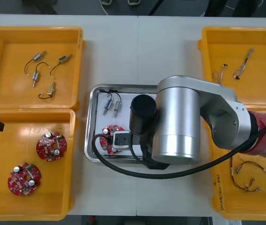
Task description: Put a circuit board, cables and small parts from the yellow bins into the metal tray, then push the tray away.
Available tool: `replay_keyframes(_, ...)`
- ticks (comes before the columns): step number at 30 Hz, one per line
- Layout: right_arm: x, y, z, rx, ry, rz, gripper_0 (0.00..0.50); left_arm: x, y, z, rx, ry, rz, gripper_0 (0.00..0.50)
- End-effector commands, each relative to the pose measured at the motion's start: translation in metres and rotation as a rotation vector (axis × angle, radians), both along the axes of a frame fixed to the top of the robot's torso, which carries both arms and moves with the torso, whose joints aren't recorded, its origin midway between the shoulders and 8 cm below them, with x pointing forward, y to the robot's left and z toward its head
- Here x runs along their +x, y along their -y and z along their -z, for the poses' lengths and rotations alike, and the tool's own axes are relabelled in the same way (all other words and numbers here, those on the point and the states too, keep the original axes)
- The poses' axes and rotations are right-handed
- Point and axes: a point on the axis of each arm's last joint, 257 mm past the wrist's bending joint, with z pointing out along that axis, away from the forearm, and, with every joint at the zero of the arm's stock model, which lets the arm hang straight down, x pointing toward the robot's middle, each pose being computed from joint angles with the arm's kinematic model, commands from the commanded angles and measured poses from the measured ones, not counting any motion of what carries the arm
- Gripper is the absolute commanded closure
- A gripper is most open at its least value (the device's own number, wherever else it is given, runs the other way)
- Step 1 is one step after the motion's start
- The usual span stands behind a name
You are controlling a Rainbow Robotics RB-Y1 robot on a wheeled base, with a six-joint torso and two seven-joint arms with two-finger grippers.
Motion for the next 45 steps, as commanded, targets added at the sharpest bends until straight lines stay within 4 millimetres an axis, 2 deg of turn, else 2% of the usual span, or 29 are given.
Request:
replay_keyframes(1,-0.006,-0.028,0.006,0.039,-0.008,-0.022,0.000,-0.003,-0.012,-0.014,0.075,0.016,0.057,0.000)
replay_keyframes(6,-0.011,-0.036,0.020,0.065,-0.012,-0.015,0.000,-0.003,-0.012,-0.014,0.075,0.016,0.057,0.000)
replay_keyframes(19,-0.021,-0.043,0.063,0.055,0.006,-0.028,0.000,-0.003,-0.012,-0.014,0.075,0.016,0.057,0.000)
replay_keyframes(26,-0.013,-0.043,0.073,0.026,0.018,-0.008,0.000,-0.003,-0.012,-0.014,0.075,0.016,0.057,0.000)
replay_keyframes(33,-0.010,-0.043,0.074,0.023,0.027,-0.001,0.000,-0.003,-0.012,-0.014,0.075,0.016,0.057,0.000)
replay_keyframes(34,-0.010,-0.043,0.074,0.023,0.027,-0.001,0.021,-0.003,-0.012,-0.014,0.075,0.016,0.057,0.000)
replay_keyframes(35,-0.009,-0.043,0.073,0.023,0.030,-0.001,0.115,-0.003,-0.012,-0.014,0.075,0.016,0.057,0.000)
replay_keyframes(36,-0.009,-0.043,0.074,0.023,0.030,0.000,0.176,-0.003,-0.012,-0.014,0.075,0.016,0.057,0.000)
replay_keyframes(37,-0.009,-0.043,0.073,0.024,0.031,0.001,0.317,-0.003,-0.012,-0.014,0.075,0.016,0.057,0.000)
replay_keyframes(39,-0.008,-0.041,0.073,0.021,0.032,0.006,0.448,-0.003,-0.012,-0.014,0.075,0.016,0.057,0.000)
replay_keyframes(41,-0.008,-0.043,0.072,0.025,0.036,0.006,0.500,-0.003,-0.012,-0.014,0.075,0.016,0.057,0.000)
replay_keyframes(45,-0.001,-0.042,0.068,0.022,0.061,0.000,0.500,-0.003,-0.012,-0.014,0.075,0.016,0.057,0.000)
